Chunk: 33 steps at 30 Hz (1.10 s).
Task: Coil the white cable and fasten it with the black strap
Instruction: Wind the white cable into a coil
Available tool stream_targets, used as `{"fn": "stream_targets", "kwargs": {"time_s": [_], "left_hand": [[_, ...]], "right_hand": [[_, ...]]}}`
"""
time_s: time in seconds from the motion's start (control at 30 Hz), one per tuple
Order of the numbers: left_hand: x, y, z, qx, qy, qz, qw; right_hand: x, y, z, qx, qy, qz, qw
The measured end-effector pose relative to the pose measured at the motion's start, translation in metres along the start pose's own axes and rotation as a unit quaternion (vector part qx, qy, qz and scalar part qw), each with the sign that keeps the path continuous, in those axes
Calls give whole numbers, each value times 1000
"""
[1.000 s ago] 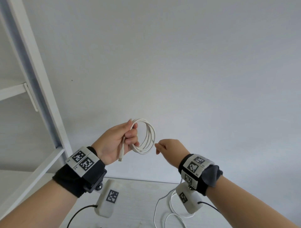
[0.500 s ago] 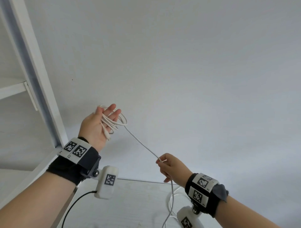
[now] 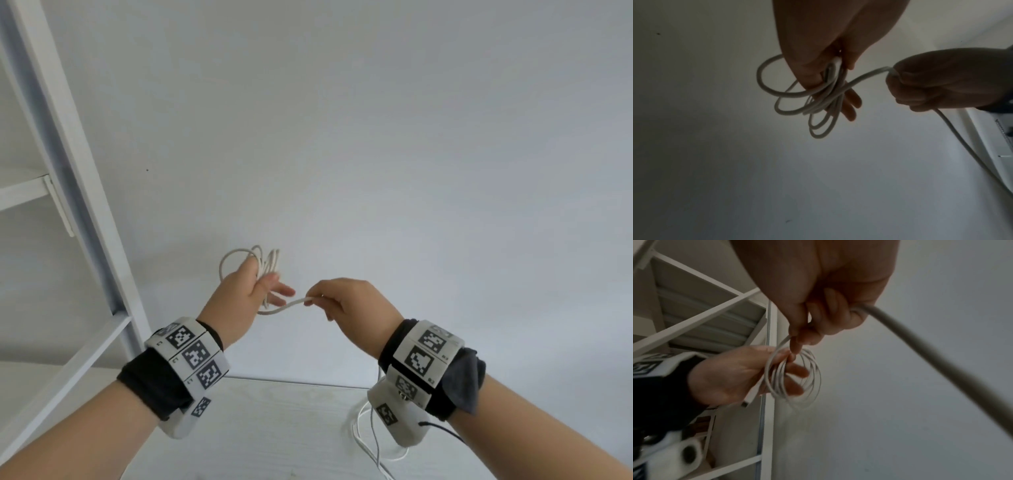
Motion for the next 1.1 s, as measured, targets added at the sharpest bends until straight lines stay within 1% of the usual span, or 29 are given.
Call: {"fn": "stream_targets", "kwargs": {"time_s": [0.1, 0.23, 0.33, 0.4, 0.5, 0.57, 0.7, 0.87, 0.97, 1.03, 1.1], "left_hand": [[3, 7, 9, -48, -2, 7, 999], [5, 14, 19, -85, -4, 21, 996], [4, 17, 25, -111, 62, 21, 992], [4, 18, 27, -116, 115, 3, 987], [8, 20, 30, -120, 185, -32, 975], [12, 21, 32, -122, 213, -46, 968], [13, 22, 36, -149, 212, -52, 965], [9, 25, 45, -196, 215, -75, 954], [5, 25, 50, -190, 283, -101, 935], [1, 24, 53, -174, 355, -129, 910], [-4, 19, 53, -150, 429, -152, 878]], "right_hand": [[-1, -10, -15, 35, 11, -16, 999], [0, -17, -21, 48, 12, -28, 998], [1, -20, -22, 51, 18, -33, 998], [5, -22, -23, 52, 18, -28, 998], [13, -23, -23, 51, 16, -8, 999], [19, -23, -23, 54, 10, 9, 998], [37, -23, -24, 54, -1, 62, 997], [60, -17, -14, 19, -32, 126, 991], [74, -9, -1, -4, -57, 170, 984], [82, -2, 11, -14, -98, 199, 975], [90, 4, 21, -18, -145, 217, 965]]}}
Point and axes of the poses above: each hand's wrist, its own y-axis away from the middle knuckle, its own z-axis out of the palm, x = y × z, the point moved 7 cm from there along -y, towards the middle knuckle, and after that the axes turned 7 degrees about -y, right-handed, at the moved point
